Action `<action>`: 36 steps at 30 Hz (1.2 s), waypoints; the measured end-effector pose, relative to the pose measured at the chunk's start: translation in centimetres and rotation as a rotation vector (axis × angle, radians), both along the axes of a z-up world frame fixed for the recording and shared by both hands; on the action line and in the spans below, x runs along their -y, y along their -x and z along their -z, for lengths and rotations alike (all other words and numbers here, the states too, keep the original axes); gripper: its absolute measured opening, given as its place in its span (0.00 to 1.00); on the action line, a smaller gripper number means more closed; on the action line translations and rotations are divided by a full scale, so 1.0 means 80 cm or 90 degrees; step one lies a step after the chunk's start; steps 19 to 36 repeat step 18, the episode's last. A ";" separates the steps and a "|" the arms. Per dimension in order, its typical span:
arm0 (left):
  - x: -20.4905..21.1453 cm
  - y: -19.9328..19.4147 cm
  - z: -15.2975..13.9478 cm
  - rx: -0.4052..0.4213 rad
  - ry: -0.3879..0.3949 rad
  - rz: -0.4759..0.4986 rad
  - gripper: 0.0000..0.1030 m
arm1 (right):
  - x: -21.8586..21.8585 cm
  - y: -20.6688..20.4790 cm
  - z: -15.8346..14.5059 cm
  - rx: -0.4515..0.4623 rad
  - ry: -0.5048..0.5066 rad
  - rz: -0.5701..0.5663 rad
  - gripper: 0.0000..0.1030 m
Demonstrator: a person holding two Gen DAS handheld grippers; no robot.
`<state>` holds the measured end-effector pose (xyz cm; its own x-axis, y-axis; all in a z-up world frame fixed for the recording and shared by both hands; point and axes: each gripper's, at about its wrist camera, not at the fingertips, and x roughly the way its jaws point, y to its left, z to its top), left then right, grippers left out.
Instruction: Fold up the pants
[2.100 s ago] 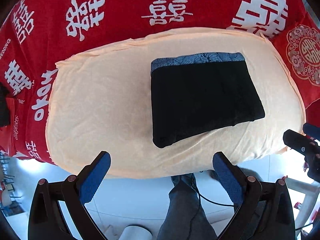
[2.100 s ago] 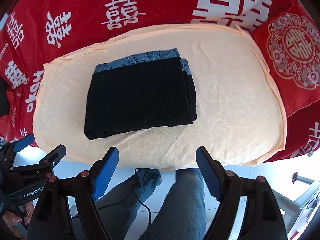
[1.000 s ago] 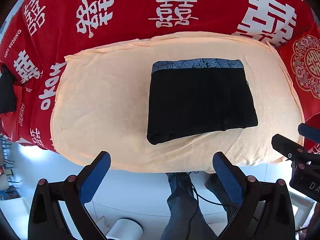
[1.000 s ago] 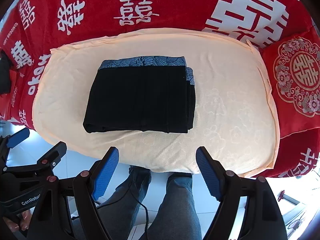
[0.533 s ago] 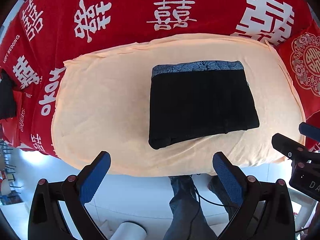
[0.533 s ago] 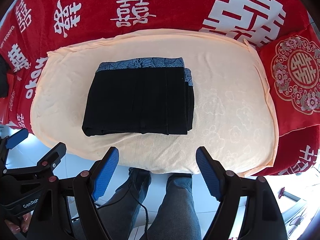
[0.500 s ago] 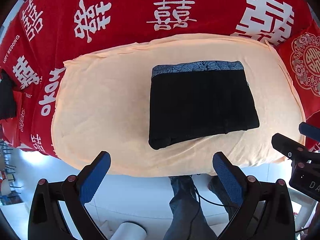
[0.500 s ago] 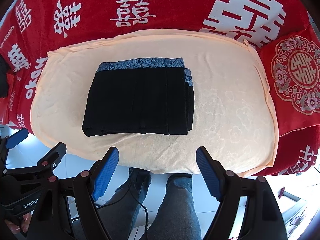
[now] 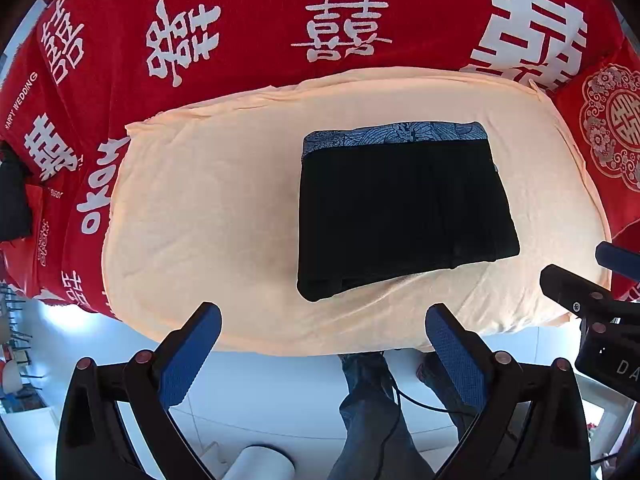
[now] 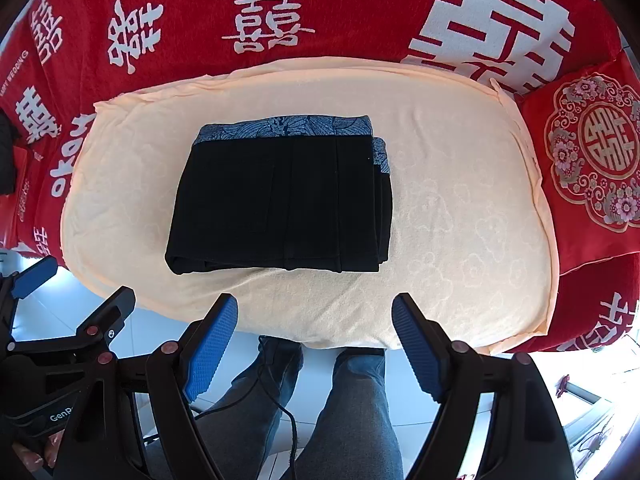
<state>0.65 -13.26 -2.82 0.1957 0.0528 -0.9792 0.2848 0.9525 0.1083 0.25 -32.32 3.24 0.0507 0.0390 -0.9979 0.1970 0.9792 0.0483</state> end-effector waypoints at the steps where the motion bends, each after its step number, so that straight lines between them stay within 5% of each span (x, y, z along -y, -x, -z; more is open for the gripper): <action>1: 0.000 0.000 0.000 0.000 -0.001 0.000 1.00 | -0.001 -0.001 0.001 0.000 0.001 -0.001 0.80; 36: 0.005 0.003 0.001 -0.001 0.012 -0.015 1.00 | 0.006 -0.001 0.004 -0.002 0.004 0.005 0.80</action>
